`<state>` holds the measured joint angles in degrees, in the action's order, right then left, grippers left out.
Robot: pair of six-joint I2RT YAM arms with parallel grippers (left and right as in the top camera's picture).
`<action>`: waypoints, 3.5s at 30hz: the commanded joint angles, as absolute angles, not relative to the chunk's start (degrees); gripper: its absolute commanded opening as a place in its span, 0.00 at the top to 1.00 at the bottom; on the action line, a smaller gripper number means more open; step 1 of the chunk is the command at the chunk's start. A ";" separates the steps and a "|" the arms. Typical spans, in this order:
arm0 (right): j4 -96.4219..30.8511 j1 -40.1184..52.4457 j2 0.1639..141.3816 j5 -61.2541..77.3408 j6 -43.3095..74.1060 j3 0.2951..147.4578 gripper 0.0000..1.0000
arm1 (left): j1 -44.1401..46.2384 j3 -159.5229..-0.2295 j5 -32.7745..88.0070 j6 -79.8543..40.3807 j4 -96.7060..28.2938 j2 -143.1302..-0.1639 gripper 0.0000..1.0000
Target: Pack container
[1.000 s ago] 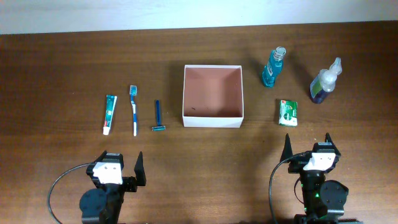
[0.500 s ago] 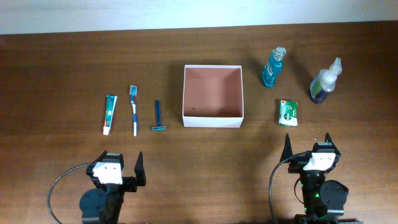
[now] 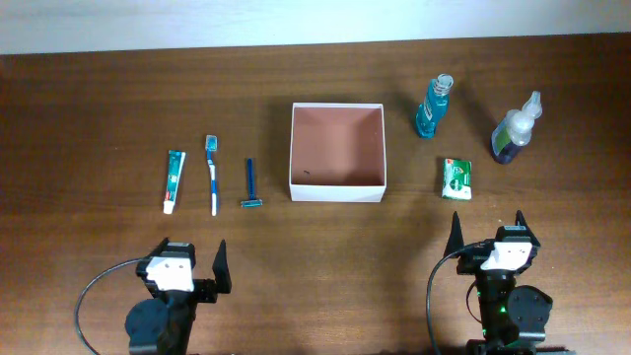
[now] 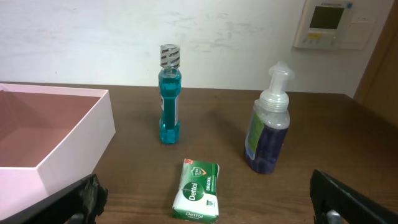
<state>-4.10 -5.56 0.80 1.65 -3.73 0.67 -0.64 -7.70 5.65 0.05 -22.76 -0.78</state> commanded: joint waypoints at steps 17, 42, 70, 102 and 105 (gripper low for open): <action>-4.27 -5.26 0.19 2.39 -4.08 0.32 0.02 | -0.43 -23.90 19.38 3.73 -1.13 -18.72 0.01; -4.27 -5.26 0.19 2.39 -4.08 0.32 0.02 | -0.62 -82.56 25.76 13.78 -60.99 -87.02 0.01; -4.27 -5.26 0.19 2.39 -4.08 0.32 0.01 | -6.87 -82.56 -4.78 6.24 -60.36 -96.90 0.01; -4.27 -5.26 0.19 2.37 -4.08 0.32 0.02 | -11.40 -82.56 -1.65 13.82 -49.06 -114.28 0.01; -4.27 -5.26 0.19 2.39 -4.08 0.32 0.02 | -11.42 -82.56 -1.69 13.85 -48.36 -114.96 0.01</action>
